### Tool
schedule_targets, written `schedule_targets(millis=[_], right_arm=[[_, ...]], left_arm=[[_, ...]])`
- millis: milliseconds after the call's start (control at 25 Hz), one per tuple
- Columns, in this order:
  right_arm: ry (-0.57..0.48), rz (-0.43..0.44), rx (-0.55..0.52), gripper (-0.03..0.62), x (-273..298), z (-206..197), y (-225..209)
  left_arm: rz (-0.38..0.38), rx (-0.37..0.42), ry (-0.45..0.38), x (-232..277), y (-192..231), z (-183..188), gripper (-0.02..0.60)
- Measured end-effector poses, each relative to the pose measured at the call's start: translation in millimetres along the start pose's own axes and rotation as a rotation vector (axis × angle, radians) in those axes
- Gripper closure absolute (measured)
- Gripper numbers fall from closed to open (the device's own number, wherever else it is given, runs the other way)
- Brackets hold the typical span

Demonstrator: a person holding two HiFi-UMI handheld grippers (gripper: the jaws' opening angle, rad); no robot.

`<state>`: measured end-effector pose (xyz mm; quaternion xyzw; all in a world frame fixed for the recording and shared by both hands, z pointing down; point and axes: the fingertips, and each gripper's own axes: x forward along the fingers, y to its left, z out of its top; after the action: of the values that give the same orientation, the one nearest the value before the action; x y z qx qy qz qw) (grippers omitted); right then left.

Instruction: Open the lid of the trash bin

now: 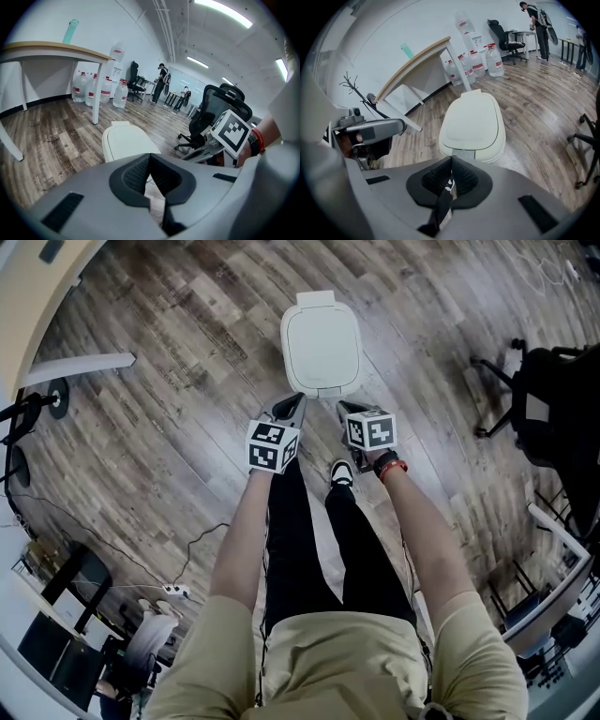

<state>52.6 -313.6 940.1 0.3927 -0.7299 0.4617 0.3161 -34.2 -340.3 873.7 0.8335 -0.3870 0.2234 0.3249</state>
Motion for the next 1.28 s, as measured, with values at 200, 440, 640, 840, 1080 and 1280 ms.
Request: schedule_targets(millis=[200,440,640,840,1080,1280], right_arm=[[-0.011,-0.004,0.006,0.579,23,-4,-9],[0.028,-0.037,-0.025,0.579,51,-14,-16],[-0.001,-0.058,0.033,0.579,62,-16,-26],[-0.005,-0.055,0.061,0.579,69,-15,-28],[0.011,-0.056,0.095,0.579,76,-13,-32],[-0.006,-0.032,0.146,0.577,77,-12,-35]], left_arm=[[-0.001,0.001,-0.004,12,8,-20,0.558],[0.002,-0.029,0.012,27,14,-44,0.557],[0.016,-0.035,0.023,36,21,-55,0.558],[0.028,-0.042,0.03,37,31,-55,0.558],[0.018,-0.053,0.033,41,32,-57,0.558],[0.025,-0.098,0.019,44,37,-58,0.558]])
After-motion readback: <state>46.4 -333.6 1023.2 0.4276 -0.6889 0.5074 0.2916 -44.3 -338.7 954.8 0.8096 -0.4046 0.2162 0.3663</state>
